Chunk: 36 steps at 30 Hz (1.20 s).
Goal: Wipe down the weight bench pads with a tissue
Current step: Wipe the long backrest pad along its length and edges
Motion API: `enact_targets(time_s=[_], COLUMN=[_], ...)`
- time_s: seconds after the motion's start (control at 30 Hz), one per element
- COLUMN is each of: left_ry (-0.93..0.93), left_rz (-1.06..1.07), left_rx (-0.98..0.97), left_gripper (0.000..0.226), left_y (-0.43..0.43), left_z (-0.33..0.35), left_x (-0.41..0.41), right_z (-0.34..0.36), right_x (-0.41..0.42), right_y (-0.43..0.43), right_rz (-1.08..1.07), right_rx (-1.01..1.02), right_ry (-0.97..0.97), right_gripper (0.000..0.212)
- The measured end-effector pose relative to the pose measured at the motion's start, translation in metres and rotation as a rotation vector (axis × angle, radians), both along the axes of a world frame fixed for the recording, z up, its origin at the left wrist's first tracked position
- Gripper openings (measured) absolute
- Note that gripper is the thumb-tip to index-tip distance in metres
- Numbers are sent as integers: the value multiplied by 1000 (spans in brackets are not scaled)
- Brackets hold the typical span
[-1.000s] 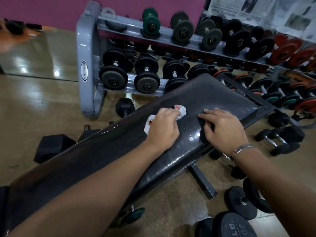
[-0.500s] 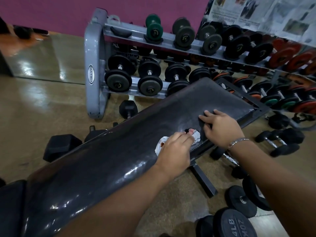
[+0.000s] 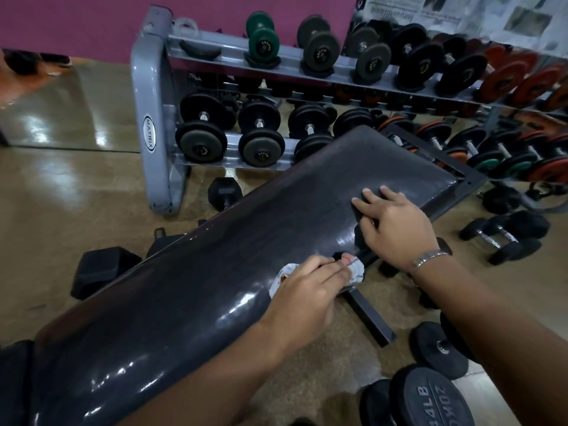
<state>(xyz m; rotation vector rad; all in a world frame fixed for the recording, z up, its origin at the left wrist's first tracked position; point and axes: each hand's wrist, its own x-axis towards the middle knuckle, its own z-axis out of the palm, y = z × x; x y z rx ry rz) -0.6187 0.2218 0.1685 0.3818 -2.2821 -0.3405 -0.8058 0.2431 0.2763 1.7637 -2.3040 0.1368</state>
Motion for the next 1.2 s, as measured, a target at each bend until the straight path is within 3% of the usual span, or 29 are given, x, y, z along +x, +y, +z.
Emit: enact_targets(time_s=[0.1, 0.27, 0.47, 0.6, 0.83, 1.0, 1.2], left_ry=[86, 239, 185, 85, 88, 122, 120], left_rz=[21, 239, 415, 441, 443, 404, 369], left_rx=[75, 160, 272, 446, 487, 372, 261], left_gripper=[42, 35, 34, 29, 32, 35, 29], left_y=[-11, -84, -174, -209, -193, -154, -108], left_z=[15, 49, 71, 77, 75, 67, 64], left_x=[2, -21, -61, -91, -104, -98, -89], right_z=[-7, -16, -27, -35, -45, -40, -20], right_x=[-6, -9, -15, -18, -18, -17, -15], right_y=[1, 1, -2, -5, -5, -4, -1], right_rz=[33, 55, 98, 117, 120, 97, 47], right_rx=[-70, -169, -276, -340, -402, -370, -306], right_ry=[22, 72, 64, 35, 2, -14, -184], right_gripper=[45, 42, 41, 41, 41, 41, 39])
